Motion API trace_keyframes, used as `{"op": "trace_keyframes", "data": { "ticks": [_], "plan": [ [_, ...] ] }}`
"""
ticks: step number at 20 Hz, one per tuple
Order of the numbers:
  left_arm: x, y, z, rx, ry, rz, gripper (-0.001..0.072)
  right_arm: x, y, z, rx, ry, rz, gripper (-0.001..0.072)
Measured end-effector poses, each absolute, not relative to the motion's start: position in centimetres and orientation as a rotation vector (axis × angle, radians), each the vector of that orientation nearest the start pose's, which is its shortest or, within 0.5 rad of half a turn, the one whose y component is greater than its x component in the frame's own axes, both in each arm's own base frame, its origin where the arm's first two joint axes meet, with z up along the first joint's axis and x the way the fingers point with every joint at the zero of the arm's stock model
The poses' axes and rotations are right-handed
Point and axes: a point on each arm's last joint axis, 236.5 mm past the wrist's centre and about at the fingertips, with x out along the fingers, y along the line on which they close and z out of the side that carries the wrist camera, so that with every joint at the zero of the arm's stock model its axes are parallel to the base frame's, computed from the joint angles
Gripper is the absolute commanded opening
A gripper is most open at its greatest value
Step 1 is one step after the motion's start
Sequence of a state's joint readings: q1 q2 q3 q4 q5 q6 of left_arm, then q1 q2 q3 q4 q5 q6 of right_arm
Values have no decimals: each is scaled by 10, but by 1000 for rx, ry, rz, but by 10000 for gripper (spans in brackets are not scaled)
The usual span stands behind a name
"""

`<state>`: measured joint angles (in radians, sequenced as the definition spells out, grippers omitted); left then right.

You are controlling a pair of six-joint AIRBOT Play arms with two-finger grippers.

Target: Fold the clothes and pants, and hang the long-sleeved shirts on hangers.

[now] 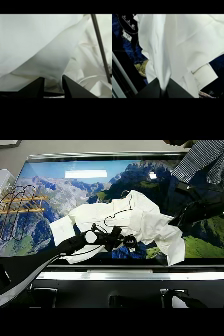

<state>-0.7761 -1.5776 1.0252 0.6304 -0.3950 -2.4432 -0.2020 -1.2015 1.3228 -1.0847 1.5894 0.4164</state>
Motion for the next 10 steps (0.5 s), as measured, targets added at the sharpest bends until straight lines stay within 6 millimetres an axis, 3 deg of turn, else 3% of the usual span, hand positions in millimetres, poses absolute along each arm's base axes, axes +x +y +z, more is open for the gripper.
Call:
{"op": "trace_keyframes", "data": {
  "ticks": [1, 4, 5, 10],
  "plan": [
    [314, -408, -64, -1313, 1419, -23, 110, 329, 45, 97, -471, 1031, 955, 19],
    [319, -407, -66, -1324, 1399, -14, 95, 329, 45, 97, -471, 1031, 955, 19],
    [320, -407, -67, -1327, 1395, -11, 18, 329, 45, 97, -471, 1032, 955, 19],
    [329, -400, -69, -1309, 1370, -21, 18, 326, 46, 102, -468, 1030, 946, 18]
  ]
}}
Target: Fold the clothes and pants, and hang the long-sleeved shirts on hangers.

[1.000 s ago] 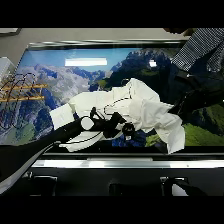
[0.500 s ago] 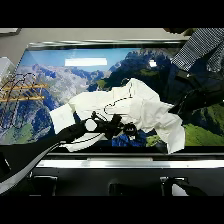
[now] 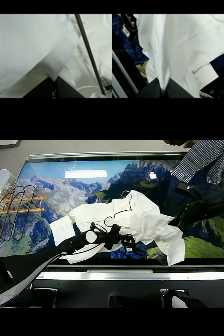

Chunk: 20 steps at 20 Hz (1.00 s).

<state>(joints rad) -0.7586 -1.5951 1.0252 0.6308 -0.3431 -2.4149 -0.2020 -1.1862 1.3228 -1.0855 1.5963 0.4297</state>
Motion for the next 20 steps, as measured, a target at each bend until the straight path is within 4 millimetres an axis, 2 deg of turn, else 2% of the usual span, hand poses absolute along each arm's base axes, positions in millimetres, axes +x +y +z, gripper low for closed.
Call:
{"op": "trace_keyframes", "data": {
  "ticks": [4, 11, 16, 20],
  "plan": [
    [347, -387, -64, -1245, 1325, -74, 18, 321, 46, 118, -446, 1017, 888, 18],
    [381, -372, -45, -1151, 1234, -179, 18, 304, 43, 141, -402, 1026, 775, 18],
    [393, -364, -43, -1141, 1205, -183, 18, 295, 43, 151, -375, 1027, 732, 18],
    [396, -361, -43, -1141, 1198, -181, 18, 285, 45, 168, -374, 988, 692, 17]
  ]
}}
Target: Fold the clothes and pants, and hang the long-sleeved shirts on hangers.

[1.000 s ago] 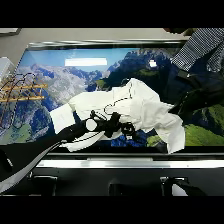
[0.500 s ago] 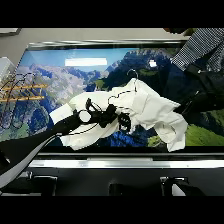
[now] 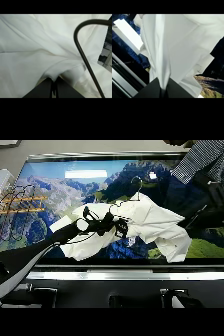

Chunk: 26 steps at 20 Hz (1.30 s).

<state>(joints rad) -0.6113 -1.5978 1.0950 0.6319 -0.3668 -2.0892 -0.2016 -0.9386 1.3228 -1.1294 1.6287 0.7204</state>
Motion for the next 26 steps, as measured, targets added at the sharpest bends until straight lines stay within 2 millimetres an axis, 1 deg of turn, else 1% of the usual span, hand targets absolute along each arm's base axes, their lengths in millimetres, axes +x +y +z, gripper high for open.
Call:
{"op": "trace_keyframes", "data": {
  "ticks": [4, 6, 8, 12, 16, 18, 21, 26],
  "plan": [
    [399, -359, -43, -1143, 1195, -178, 17, 265, 48, 180, -361, 988, 672, 17],
    [401, -357, -43, -1148, 1191, -173, 18, 257, 46, 183, -351, 1001, 645, 17],
    [407, -351, -42, -1158, 1174, -163, 18, 251, 43, 184, -342, 1017, 621, 17],
    [419, -340, -40, -1176, 1145, -142, 18, 249, 39, 183, -332, 1032, 593, 17],
    [425, -334, -39, -1183, 1125, -134, 18, 255, 33, 174, -326, 1070, 583, 17],
    [431, -331, -36, -1188, 1099, -131, 18, 258, 31, 169, -322, 1088, 584, 17],
    [447, -327, -23, -1174, 1035, -156, 18, 261, 30, 165, -321, 1100, 587, 17],
    [477, -322, 14, -1094, 902, -244, 18, 263, 29, 163, -331, 1102, 594, 17]
  ]
}}
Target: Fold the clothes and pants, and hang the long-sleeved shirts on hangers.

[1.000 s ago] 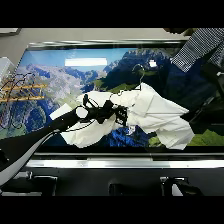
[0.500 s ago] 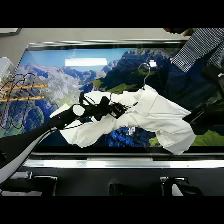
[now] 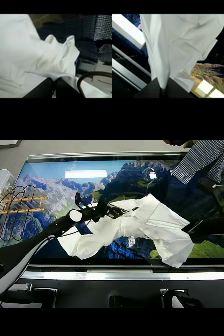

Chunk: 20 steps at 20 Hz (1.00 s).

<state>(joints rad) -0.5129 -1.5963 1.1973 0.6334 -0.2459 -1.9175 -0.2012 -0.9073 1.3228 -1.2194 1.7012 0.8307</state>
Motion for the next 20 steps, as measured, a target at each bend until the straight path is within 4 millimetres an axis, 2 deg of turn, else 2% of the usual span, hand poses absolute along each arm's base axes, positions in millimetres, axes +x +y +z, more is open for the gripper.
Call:
{"op": "trace_keyframes", "data": {
  "ticks": [3, 9, 16, 20],
  "plan": [
    [492, -312, 28, -1039, 841, -274, 18, 264, 27, 162, -337, 1104, 590, 17],
    [509, -292, 40, -988, 798, -287, 18, 265, 23, 161, -352, 1107, 579, 17],
    [517, -302, 81, -891, 750, -403, 18, 269, 16, 157, -366, 1121, 559, 17],
    [518, -309, 98, -837, 720, -454, 18, 277, 26, 145, -406, 1147, 611, 17]
  ]
}}
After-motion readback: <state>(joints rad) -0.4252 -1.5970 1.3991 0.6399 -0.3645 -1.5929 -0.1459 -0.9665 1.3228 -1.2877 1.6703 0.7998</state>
